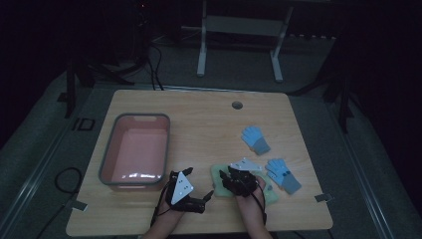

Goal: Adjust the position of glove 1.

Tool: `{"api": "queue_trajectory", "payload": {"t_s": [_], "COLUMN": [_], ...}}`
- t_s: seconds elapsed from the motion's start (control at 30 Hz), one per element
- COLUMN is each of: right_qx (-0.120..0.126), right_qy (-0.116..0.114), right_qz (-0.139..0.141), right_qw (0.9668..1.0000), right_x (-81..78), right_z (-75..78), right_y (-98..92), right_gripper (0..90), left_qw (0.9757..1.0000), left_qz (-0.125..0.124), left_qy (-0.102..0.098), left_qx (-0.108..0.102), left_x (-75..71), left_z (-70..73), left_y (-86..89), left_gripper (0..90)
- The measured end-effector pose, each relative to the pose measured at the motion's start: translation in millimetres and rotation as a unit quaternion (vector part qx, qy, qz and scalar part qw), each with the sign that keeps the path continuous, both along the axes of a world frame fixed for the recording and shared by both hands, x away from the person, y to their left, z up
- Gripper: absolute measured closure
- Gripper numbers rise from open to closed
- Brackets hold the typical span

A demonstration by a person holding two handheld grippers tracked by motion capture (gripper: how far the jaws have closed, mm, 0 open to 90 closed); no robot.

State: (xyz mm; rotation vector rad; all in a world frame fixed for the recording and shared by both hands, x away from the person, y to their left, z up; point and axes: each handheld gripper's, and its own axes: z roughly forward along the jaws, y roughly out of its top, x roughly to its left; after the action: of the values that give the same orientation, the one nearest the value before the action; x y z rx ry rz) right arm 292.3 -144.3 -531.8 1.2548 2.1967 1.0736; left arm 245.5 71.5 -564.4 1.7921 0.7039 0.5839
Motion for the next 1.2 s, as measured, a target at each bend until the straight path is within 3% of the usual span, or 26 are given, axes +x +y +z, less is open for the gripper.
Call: {"api": "queue_trajectory", "payload": {"t_s": [0.07, 0.37, 0.6, 0.87, 1.03, 1.2], "right_qx": [-0.002, -0.006, -0.016, -0.011, -0.015, -0.027], "right_qy": [-0.003, -0.011, -0.023, -0.014, -0.008, -0.006], "right_qz": [0.0, 0.027, 0.03, 0.042, 0.058, 0.071], "right_qw": [1.0, 0.9996, 0.9991, 0.9989, 0.9982, 0.9971], "right_x": [3.0, 17.1, 15.3, 2.7, -8.6, -13.1], "right_z": [4.7, 25.1, 34.8, 45.3, 43.0, 26.9], "right_y": [-4.7, -36.9, -68.1, -99.6, -115.5, -126.9], "right_gripper": [56.2, 57.0, 56.3, 60.6, 64.2, 60.2], "left_qw": [1.0, 1.0, 1.0, 1.0, 1.0, 1.0], "left_qz": [0.0, 0.0, 0.001, 0.002, 0.002, 0.002], "left_qy": [0.0, 0.001, 0.0, 0.001, 0.0, 0.001], "left_qx": [0.001, 0.002, 0.002, 0.003, 0.004, 0.003], "left_x": [0.0, 0.4, 0.0, 0.1, 0.1, 0.3], "left_z": [0.0, 0.1, 0.0, 0.0, 0.0, 0.0], "left_y": [-0.1, 0.2, -0.4, -0.4, -0.4, -0.3], "left_gripper": [0.3, 0.3, 0.3, 0.3, 0.3, 0.3]}}
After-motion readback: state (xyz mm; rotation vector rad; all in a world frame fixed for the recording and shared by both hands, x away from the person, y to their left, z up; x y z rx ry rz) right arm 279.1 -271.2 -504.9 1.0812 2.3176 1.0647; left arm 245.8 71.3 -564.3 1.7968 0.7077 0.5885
